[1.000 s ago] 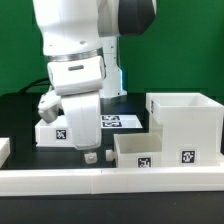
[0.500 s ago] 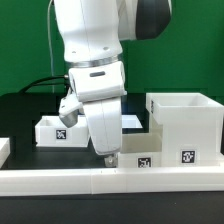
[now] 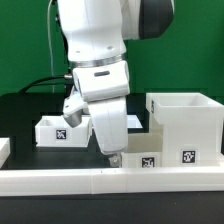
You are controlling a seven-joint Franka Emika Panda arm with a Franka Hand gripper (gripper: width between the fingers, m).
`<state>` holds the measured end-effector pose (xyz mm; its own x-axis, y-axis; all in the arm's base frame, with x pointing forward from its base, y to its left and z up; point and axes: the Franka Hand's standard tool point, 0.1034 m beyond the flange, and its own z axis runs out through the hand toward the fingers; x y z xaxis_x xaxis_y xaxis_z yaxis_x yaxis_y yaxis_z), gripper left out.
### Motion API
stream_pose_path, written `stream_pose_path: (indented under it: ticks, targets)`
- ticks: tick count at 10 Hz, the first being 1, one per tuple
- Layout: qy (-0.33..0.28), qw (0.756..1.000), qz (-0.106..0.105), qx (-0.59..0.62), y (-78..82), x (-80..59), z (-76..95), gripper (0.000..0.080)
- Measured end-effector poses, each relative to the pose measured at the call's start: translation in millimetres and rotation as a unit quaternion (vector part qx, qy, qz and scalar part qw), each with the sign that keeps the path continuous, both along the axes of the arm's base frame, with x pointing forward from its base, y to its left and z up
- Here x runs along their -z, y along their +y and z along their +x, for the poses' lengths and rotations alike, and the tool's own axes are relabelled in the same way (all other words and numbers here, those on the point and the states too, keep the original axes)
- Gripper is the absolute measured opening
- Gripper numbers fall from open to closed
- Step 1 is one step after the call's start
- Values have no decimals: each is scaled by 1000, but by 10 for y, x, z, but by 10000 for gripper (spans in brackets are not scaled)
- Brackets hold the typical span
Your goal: Assemble drawer
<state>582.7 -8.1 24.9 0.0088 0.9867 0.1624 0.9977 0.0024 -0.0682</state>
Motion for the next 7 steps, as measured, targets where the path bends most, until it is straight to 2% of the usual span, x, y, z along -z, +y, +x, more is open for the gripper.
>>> stream_pose_path:
  ticks: [4,7]
  targets:
    - [1,1000,4,3,276,-31,27,649]
    - [7,1000,5,3,399,-31,6,649]
